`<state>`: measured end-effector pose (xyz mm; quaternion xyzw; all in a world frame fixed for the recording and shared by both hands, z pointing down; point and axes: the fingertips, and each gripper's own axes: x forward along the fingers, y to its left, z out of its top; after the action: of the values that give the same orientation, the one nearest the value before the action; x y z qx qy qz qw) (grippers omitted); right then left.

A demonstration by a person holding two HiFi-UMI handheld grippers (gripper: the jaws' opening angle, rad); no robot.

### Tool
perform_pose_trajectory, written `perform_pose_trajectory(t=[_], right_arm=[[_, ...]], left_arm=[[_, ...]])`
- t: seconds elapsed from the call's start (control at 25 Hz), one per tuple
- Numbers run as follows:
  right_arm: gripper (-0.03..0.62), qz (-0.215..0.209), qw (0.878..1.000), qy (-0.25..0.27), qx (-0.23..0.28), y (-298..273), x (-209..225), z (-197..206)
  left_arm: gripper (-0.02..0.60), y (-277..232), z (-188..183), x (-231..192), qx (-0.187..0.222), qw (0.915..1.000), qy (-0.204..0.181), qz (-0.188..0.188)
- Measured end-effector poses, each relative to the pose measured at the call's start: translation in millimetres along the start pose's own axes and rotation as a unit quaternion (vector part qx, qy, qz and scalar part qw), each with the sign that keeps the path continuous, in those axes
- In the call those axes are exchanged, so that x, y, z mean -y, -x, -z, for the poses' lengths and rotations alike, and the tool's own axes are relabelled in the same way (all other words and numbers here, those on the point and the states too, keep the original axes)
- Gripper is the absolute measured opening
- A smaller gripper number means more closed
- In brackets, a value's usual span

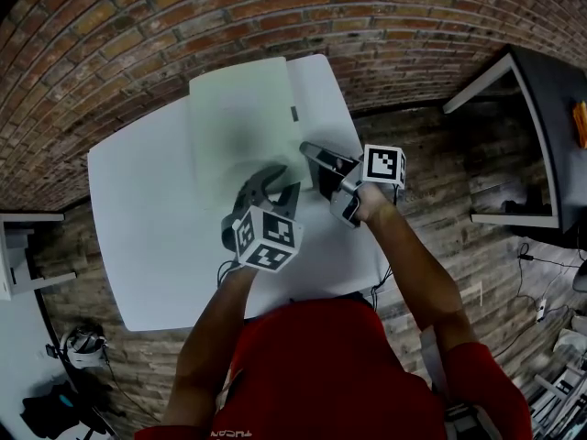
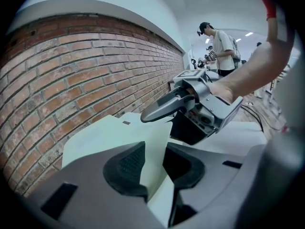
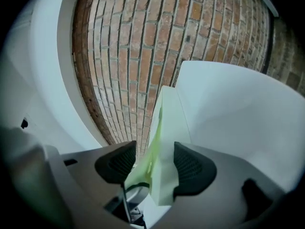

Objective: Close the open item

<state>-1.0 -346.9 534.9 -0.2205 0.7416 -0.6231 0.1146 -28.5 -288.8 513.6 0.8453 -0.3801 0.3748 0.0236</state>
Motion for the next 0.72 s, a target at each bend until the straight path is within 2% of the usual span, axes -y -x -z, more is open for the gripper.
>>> perform_pose_trajectory(t=[0.16, 0.36, 0.56, 0.72], right_arm=[[0.233, 0.04, 0.998, 0.046, -0.024, -4.6, -3.4, 1.9], [0.233, 0.09, 0.986, 0.119, -0.068, -10.4, -4.1, 6.0], [0.233, 0.14, 0.959, 0.215, -0.117, -16.1, -6.5, 8.5], [0.233, 0.182, 0.928, 0.301, -0.121, -21.5, -14.9, -8.9]], left_arm=[[0.113, -4.0, 1.0, 1.4, -0.019, 0.9997, -0.012, 0.006], [0.117, -6.7, 1.8, 1.9, -0.022, 0.9995, 0.008, 0.021], [0.117, -7.0, 2.0, 1.9, -0.029, 0.9994, 0.008, 0.016], [0.117, -7.2, 0.5, 3.0, -0.031, 0.9994, 0.007, 0.012]])
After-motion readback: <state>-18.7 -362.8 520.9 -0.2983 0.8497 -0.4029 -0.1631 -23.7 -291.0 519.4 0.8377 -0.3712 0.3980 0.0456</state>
